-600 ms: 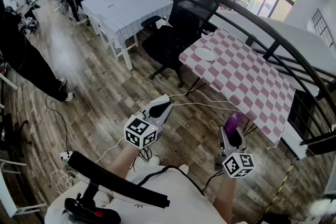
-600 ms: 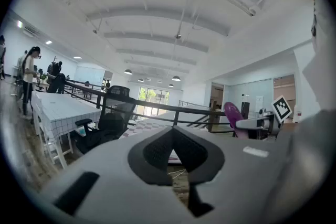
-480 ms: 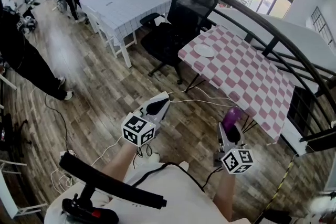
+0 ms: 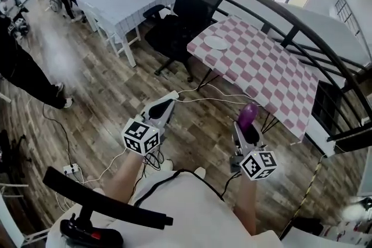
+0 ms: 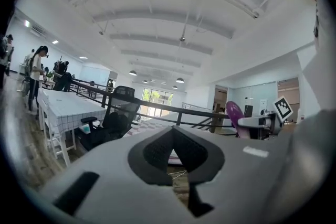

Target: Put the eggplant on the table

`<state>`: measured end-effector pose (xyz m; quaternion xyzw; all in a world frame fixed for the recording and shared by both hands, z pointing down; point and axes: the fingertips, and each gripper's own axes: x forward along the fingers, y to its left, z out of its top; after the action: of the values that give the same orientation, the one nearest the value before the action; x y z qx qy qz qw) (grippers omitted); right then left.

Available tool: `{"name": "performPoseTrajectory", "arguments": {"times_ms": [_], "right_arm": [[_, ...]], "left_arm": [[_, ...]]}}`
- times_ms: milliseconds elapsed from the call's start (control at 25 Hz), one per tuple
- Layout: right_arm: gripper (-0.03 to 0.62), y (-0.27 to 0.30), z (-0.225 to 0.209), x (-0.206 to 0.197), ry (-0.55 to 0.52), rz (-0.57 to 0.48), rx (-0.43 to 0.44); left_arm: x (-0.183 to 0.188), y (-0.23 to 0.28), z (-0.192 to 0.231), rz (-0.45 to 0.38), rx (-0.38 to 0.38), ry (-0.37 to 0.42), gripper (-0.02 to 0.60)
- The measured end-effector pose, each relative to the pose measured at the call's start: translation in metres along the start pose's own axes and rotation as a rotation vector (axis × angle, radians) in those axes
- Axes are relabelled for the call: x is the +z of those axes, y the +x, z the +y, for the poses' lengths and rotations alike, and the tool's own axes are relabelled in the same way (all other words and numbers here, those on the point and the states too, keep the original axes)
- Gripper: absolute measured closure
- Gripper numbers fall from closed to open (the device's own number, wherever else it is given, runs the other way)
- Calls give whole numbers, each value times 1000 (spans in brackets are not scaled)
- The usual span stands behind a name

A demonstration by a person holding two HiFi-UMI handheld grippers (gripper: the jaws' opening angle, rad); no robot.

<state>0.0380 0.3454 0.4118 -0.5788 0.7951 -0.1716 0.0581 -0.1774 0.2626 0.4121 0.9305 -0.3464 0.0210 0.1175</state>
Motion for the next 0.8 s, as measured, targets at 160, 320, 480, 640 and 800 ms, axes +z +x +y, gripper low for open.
{"name": "performPoseTrajectory", "arguments": {"times_ms": [160,320,480,640,800], "right_arm": [[378,-2,0,0,-6,10,-3],[378,-2,1,0,-13,19,-7],[378,4,6,-4,-22,39,5],[378,8,9,-3,1,30,0],[378,15,11,1,26,12,-7]], "left_arm": [[1,2,-3,-4,-11,-5,577],[0,3,-6,3,-28,1,577],[-3,5,-2,9,-30,0,577],[-4,4,6,13,-39,-3,577],[-3,4,15,27,-60,3,577]]}}
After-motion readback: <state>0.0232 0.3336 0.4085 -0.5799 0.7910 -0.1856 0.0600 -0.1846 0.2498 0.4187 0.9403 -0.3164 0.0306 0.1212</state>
